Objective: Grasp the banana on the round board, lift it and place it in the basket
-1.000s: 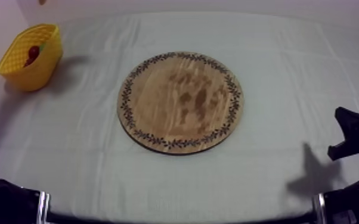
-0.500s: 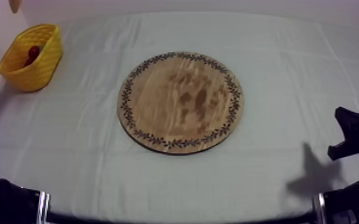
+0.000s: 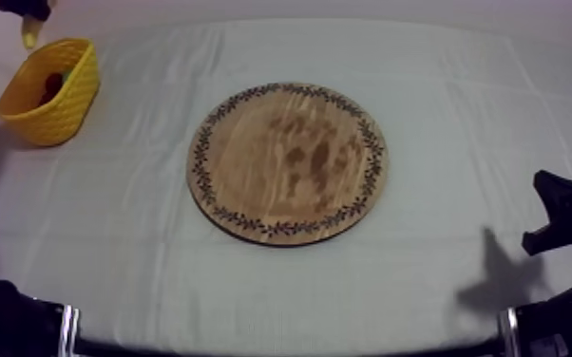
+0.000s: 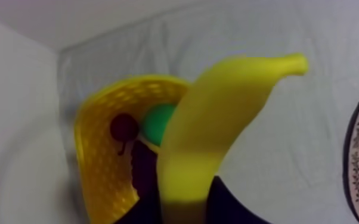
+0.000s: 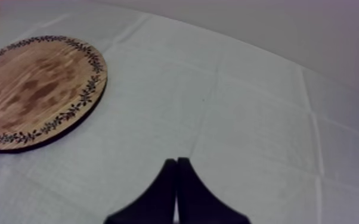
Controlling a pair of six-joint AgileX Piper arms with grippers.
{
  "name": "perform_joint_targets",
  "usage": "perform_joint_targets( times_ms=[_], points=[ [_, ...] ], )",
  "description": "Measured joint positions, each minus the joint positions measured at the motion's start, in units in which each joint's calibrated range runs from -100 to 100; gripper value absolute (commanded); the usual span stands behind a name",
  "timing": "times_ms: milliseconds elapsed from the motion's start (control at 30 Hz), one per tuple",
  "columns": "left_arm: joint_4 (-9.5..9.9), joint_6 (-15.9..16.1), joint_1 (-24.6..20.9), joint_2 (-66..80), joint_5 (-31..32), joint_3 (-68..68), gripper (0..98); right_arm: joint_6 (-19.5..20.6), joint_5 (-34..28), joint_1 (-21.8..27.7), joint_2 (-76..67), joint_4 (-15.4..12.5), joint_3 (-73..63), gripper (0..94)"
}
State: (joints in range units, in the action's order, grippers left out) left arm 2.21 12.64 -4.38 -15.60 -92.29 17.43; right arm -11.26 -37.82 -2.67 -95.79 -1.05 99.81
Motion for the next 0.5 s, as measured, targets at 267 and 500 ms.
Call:
perform_joint_targets(
  times_ms=[267,500],
  points=[
    [0.48,1.3,-4.0,-10.4,-0.7,3.9,4.6,0.0,0.0,0.0,0.0,0.0,0.0,0.2],
    [0.43,1.8,-6.1,-16.8,-0.9,8.1,5.8,0.0,0.0,0.0,0.0,0.0,0.0,0.2]
  ],
)
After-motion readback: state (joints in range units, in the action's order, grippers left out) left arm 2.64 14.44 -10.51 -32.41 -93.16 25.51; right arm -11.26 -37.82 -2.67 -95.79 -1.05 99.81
